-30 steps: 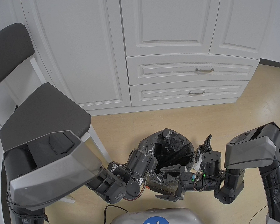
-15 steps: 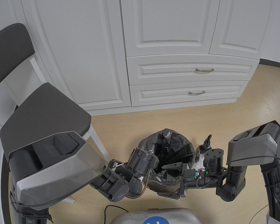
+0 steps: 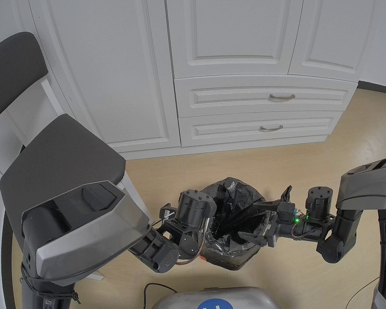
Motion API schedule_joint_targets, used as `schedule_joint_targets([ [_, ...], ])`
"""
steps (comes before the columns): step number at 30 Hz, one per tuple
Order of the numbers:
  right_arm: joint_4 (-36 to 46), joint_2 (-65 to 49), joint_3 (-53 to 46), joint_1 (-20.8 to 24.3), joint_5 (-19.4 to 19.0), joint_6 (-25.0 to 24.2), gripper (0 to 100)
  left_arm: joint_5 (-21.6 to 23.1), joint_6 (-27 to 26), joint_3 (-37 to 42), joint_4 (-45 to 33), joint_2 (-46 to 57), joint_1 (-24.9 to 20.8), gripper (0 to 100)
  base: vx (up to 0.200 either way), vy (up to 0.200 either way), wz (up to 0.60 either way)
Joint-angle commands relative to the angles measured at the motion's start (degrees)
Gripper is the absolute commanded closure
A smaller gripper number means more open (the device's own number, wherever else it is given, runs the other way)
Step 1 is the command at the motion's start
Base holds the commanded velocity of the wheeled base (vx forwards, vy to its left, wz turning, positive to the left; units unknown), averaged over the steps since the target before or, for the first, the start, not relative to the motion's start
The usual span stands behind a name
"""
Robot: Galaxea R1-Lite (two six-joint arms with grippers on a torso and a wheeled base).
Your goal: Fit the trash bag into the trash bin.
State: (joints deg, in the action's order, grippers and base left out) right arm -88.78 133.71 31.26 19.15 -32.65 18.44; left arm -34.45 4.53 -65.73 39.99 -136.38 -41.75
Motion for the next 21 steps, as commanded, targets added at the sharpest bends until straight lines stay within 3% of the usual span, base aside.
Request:
schedule_joint_targets([
  [1,-1.22,-4.60,-4.98,-1.49,14.19,-7.46,0,4.48,0.21,3.77,10.46,-1.79,3.78,0,0.000,0.000,0.00],
  [6,-1.22,-6.53,-9.28,0.62,27.99,-9.83,0,8.52,0.47,2.01,17.58,-6.01,5.19,0,0.000,0.000,0.00],
  [7,-1.22,-6.53,-9.46,0.71,28.78,-10.01,0,8.79,0.47,1.92,17.76,-6.01,5.19,0,0.000,0.000,0.00],
  [8,-1.22,-6.62,-9.81,0.98,33.09,-11.41,0,10.28,0.56,1.40,18.29,-6.18,4.84,0,0.000,0.000,0.00],
  [12,-1.22,-7.58,-9.72,1.41,42.05,-13.70,0,10.72,3.55,-0.71,18.55,-6.62,2.03,0,0.000,0.000,0.00],
  [15,-1.22,-8.64,-9.11,0.98,45.21,-13.52,0,10.72,4.08,-0.71,18.73,-6.01,1.06,0,0.000,0.000,0.00],
  [21,-1.22,-7.32,-7.79,0.98,45.57,-13.52,0,10.72,4.17,-2.82,19.17,-8.82,0.71,0,0.000,0.000,0.00],
])
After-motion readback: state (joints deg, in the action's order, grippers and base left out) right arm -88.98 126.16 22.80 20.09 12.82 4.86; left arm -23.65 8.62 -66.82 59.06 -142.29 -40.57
